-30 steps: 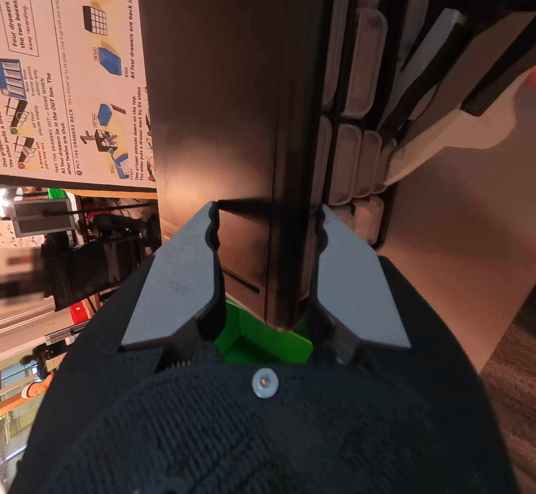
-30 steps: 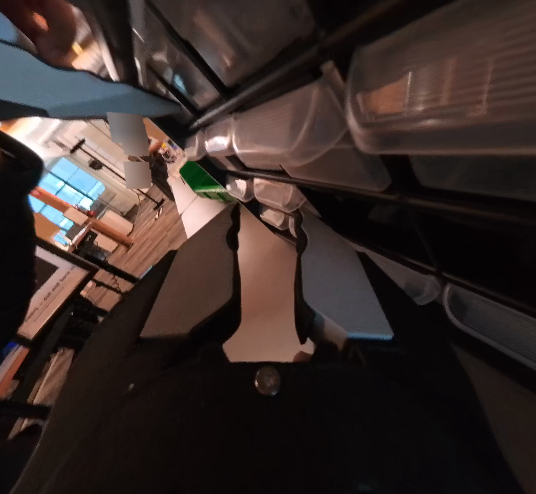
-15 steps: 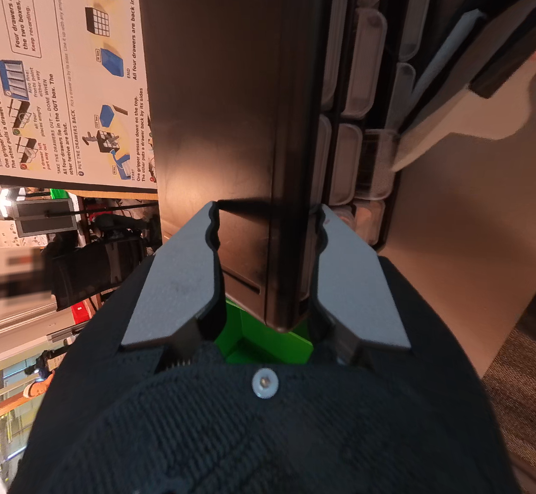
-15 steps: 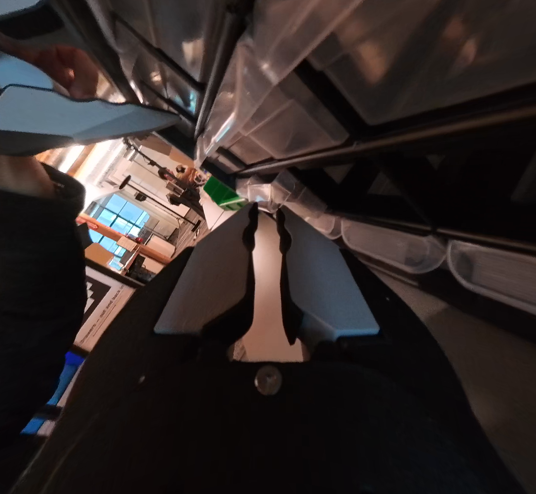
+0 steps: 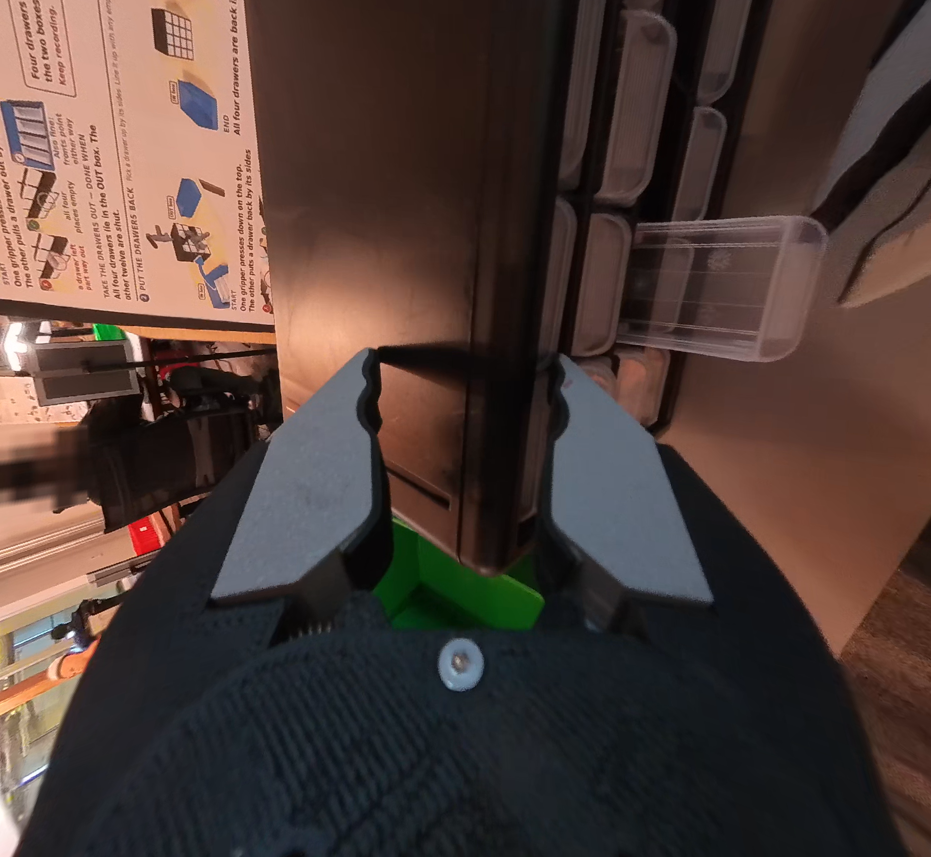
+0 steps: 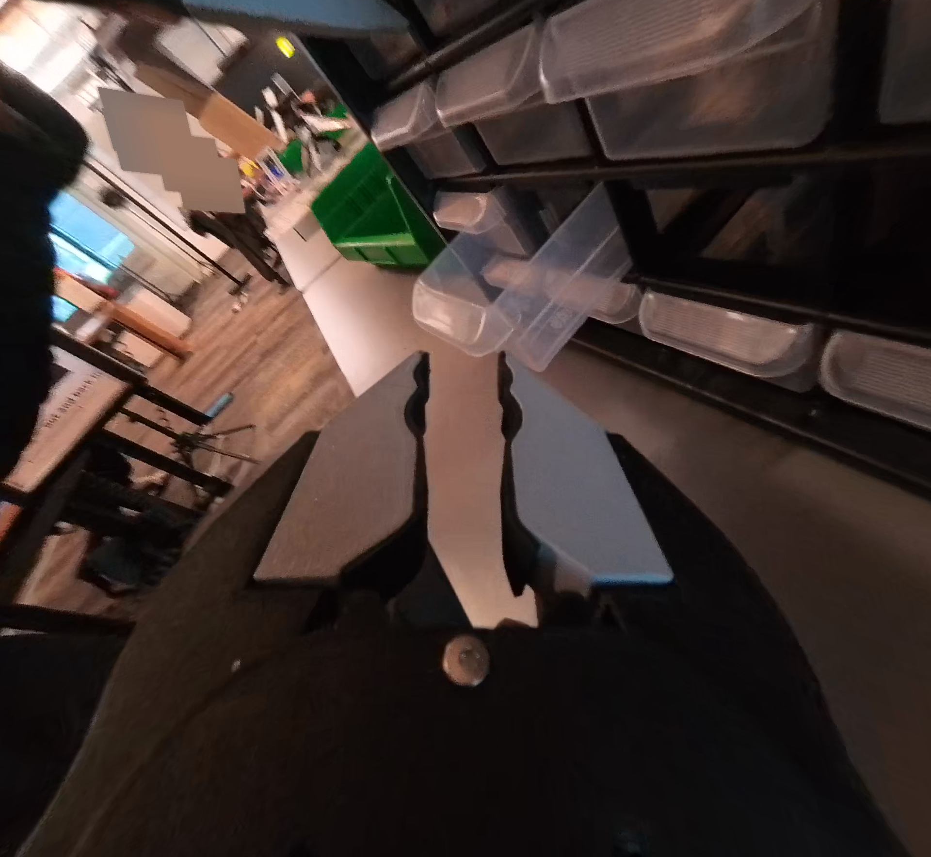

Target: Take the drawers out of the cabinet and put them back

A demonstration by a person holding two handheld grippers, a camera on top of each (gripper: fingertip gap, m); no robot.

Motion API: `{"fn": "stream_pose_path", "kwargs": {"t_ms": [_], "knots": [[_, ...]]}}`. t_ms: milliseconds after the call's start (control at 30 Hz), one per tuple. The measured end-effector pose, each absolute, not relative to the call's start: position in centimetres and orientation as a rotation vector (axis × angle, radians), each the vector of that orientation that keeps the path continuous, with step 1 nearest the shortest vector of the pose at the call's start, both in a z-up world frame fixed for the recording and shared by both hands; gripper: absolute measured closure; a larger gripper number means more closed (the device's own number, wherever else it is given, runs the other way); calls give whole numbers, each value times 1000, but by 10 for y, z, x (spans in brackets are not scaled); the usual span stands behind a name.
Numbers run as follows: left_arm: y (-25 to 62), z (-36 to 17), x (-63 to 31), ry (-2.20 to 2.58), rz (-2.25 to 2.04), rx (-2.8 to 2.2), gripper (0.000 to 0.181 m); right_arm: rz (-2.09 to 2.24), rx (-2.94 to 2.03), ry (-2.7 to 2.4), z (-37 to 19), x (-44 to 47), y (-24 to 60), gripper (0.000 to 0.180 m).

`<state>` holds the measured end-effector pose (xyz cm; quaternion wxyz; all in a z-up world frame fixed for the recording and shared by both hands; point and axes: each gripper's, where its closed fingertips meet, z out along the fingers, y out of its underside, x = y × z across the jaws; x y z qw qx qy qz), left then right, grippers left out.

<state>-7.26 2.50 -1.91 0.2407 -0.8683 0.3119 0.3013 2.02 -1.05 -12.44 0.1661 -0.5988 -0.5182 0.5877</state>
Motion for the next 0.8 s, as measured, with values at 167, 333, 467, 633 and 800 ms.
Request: {"fn": "stream_pose_path", "kwargs": {"t_ms": [167, 333, 467, 633, 800], "knots": [[25, -19, -73, 867, 838, -2382, 115, 1360, -1706, -1613, -135, 30, 6, 151], [25, -19, -73, 862, 831, -2370, 115, 1119, -1611, -1694, -126, 41, 25, 144], [25, -19, -73, 862, 826, -2364, 115, 1002, -1489, -1748, -117, 45, 25, 132], [25, -19, -73, 857, 824, -2358, 115, 844, -1375, -1803, -112, 42, 21, 126], [25, -19, -74, 858, 824, -2364, 115, 715, -1169, -1895, -107, 33, 14, 125]]}}
